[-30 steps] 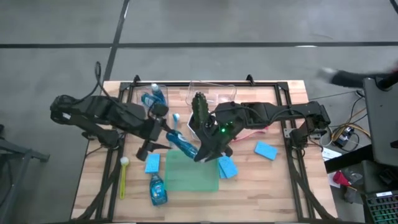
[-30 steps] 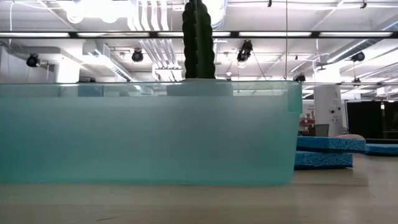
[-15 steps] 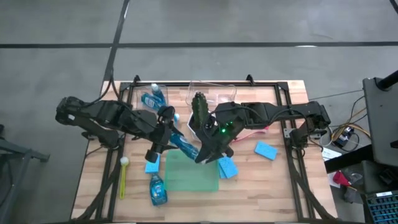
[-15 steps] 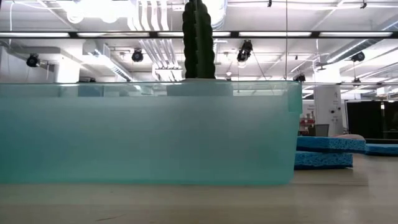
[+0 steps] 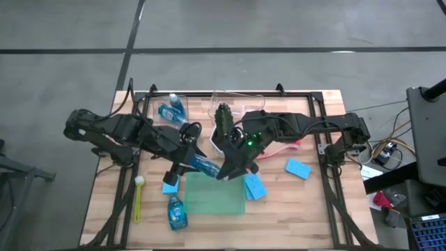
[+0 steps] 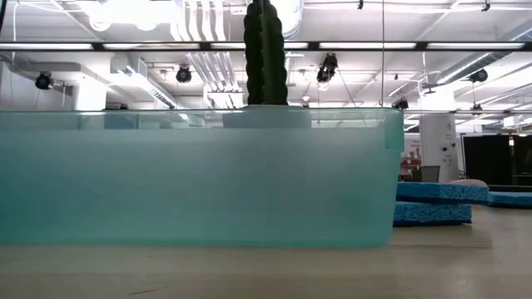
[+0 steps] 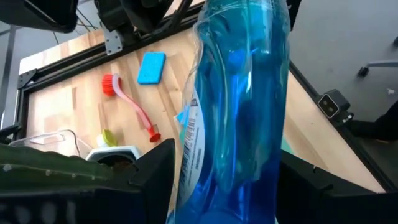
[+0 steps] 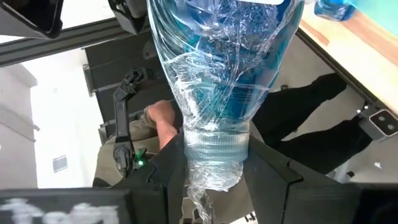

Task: Pick & Place Kitchen Sink Supplies
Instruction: Put the blue dishwashing liquid into the left transparent bin

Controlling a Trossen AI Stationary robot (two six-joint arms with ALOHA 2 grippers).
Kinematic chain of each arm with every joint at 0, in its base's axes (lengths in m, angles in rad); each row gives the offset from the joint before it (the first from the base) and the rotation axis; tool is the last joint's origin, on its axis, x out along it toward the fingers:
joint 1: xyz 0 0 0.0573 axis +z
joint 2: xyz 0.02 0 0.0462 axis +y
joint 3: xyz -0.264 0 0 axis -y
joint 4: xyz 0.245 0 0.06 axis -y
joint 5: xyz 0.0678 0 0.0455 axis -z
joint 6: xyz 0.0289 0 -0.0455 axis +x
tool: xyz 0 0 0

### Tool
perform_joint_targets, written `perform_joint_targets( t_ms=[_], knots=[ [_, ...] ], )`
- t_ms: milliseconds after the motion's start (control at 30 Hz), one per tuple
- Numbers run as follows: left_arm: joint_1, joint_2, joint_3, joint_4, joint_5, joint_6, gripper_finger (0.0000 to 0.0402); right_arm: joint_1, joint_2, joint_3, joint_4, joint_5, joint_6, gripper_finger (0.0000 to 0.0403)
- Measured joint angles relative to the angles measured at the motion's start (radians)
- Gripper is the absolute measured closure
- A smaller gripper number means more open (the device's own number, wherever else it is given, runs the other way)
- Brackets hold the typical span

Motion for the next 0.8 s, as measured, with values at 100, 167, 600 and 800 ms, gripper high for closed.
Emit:
perform_joint_targets(
  t_ms=[100, 167, 600, 800],
  knots=[
    [0.0, -0.005, 0.0, -0.001, 0.008, -0.032, 0.0203, -0.003, 0.0, 0.0, 0.0, 0.001, -0.035, 0.0271],
    [-0.002, -0.011, 0.0, -0.003, 0.014, -0.048, 0.0224, -0.004, -0.001, 0.0, 0.004, 0.007, -0.054, 0.0263],
    [0.003, -0.119, 0.0, 0.022, 0.04, -0.181, 0.025, -0.005, -0.009, 0.0, 0.327, 0.023, -0.241, 0.0184],
    [0.006, -0.234, -0.002, 0.1, 0.052, -0.287, 0.0252, -0.01, -0.032, 0.003, 0.428, 0.02, -0.348, 0.0169]
  ],
)
